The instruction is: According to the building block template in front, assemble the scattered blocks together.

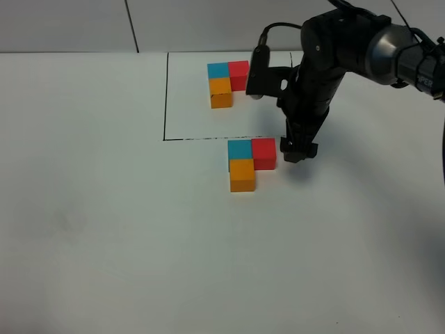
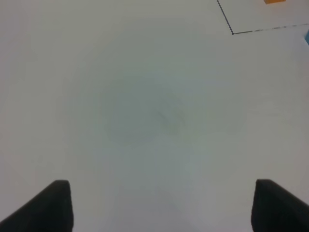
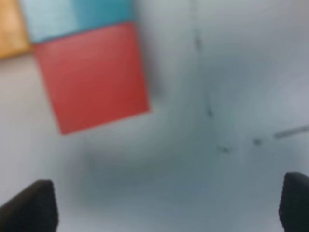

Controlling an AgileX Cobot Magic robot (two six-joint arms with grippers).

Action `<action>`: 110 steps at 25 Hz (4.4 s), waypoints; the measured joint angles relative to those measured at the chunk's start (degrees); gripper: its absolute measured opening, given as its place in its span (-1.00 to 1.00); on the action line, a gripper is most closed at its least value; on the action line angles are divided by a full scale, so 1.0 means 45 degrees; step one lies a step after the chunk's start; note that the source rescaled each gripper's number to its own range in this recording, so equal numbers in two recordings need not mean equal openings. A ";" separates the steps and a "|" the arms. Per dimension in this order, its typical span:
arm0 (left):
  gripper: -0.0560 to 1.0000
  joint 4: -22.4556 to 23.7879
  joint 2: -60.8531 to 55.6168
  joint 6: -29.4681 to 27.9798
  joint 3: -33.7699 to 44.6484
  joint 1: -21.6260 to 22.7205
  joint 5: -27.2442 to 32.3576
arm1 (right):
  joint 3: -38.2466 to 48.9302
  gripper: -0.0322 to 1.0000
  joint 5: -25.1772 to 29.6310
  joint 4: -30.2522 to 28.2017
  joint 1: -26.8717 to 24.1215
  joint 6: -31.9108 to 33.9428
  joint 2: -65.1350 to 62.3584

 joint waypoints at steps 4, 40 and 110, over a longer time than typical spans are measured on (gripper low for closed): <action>0.54 0.0000 0.0000 0.0000 0.0000 0.0000 0.0000 | 0.0000 0.73 -0.0041 0.0955 -0.1545 0.1947 -0.0016; 0.54 0.0000 0.0000 0.0000 0.0000 0.0000 0.0000 | 0.9539 0.73 -0.2839 0.3975 -0.7472 0.6579 -1.1583; 0.54 0.0000 0.0000 0.0012 0.0000 0.0000 0.0000 | 1.5003 0.66 0.1910 0.2019 -0.6051 0.9669 -2.7435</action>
